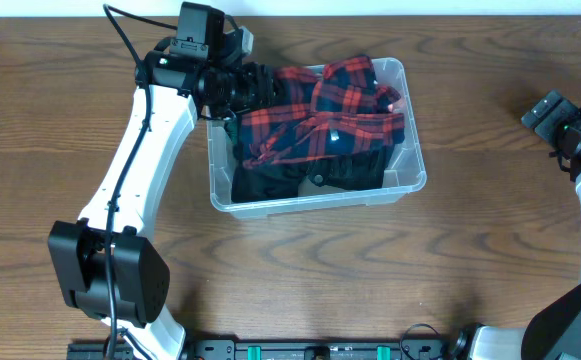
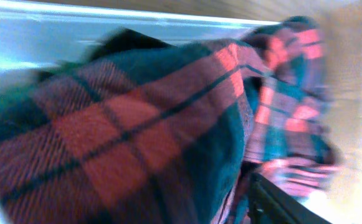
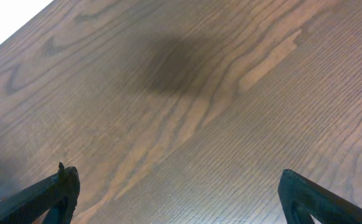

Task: Pack container
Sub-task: 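Release the plaid shirt and press it down into the container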

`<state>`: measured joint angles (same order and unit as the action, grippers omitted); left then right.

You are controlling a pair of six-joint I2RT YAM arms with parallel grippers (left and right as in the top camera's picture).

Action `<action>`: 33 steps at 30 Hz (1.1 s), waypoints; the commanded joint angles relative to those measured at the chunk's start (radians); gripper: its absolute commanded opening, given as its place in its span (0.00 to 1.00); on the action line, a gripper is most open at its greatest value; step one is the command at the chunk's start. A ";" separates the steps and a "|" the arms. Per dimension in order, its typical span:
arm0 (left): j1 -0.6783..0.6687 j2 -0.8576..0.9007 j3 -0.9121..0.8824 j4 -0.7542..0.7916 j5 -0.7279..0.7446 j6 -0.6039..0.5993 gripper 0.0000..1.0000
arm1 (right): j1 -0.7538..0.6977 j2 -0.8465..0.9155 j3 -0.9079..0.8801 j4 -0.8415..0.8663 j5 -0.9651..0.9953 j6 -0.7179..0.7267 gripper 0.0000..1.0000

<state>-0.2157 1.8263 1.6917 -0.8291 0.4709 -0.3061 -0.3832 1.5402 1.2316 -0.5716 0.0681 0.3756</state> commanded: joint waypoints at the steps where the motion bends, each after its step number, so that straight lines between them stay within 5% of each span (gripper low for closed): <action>1: 0.002 -0.011 -0.001 -0.008 -0.216 0.129 0.67 | -0.003 0.005 0.016 -0.001 0.010 0.013 0.99; 11: 0.002 -0.012 -0.001 -0.048 -0.584 0.277 0.70 | -0.003 0.005 0.016 -0.001 0.010 0.013 0.99; 33: -0.222 0.010 0.009 0.206 -0.592 0.291 0.70 | -0.003 0.005 0.016 -0.001 0.010 0.013 0.99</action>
<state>-0.4141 1.8263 1.6917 -0.6224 -0.1093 -0.0250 -0.3832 1.5402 1.2316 -0.5720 0.0681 0.3756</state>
